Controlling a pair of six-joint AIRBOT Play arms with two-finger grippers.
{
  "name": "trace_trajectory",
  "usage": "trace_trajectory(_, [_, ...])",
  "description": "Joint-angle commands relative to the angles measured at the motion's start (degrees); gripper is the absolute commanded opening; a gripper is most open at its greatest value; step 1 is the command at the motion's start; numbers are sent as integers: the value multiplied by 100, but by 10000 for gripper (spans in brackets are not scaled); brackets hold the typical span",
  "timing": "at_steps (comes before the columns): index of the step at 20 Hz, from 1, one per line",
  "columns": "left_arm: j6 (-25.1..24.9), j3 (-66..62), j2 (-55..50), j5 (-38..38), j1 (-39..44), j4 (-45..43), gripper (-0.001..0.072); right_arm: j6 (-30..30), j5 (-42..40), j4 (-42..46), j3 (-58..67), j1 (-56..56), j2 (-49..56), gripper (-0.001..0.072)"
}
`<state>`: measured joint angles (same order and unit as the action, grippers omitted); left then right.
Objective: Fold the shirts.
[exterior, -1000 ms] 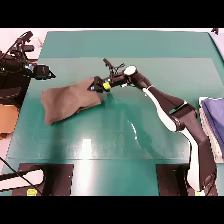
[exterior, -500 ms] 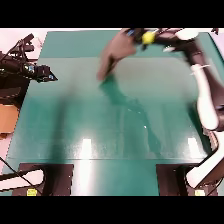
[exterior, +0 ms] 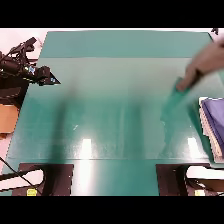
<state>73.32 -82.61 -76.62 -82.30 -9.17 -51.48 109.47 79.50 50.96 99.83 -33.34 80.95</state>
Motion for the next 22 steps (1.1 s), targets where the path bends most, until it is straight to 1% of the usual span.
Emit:
trace_trajectory(1, [28, -7, 2, 2, -4, 31, 23, 149, 1335, 2205, -1137, -992, -1049, 18])
trace_trajectory(3, [11, -4, 2, 57, -4, 28, 23, 131, 1471, 3073, -1777, -1565, -1679, 18])
trace_trajectory(6, [9, -4, 2, 153, -4, 31, 23, -221, 1482, 3873, -2734, -2446, -2356, 18])
trace_trajectory(9, [9, -4, 2, 181, -4, 31, 23, -258, 894, 4172, -3773, -3189, -2852, 19])
trace_trajectory(12, [13, -4, 2, 83, -4, 48, 23, -245, 22, 4253, -4778, -3679, -3198, 19])
trace_trajectory(14, [13, -7, 2, 68, -4, 48, 23, -258, -520, 4175, -5278, -3740, -3314, 20])
trace_trajectory(16, [11, -4, 2, 74, -4, 48, 23, -258, -802, 4170, -5587, -3611, -3261, 21])
trace_trajectory(17, [11, -7, 2, 72, -4, 50, 23, -236, -809, 4168, -5637, -3519, -3169, 24])
trace_trajectory(18, [11, -4, 2, 66, -4, 50, 23, -157, -800, 4172, -5608, -3383, -3071, 194])
trace_trajectory(19, [13, -7, 2, 55, -4, 50, 23, -155, -807, 4175, -5493, -3241, -3010, 558])
trace_trajectory(20, [13, -7, 2, 39, -4, 52, 23, -212, -796, 4179, -5261, -3064, -2931, 718])
trace_trajectory(22, [11, -7, 2, 61, -4, 52, 23, -258, -542, 4319, -4511, -2774, -2688, 719])
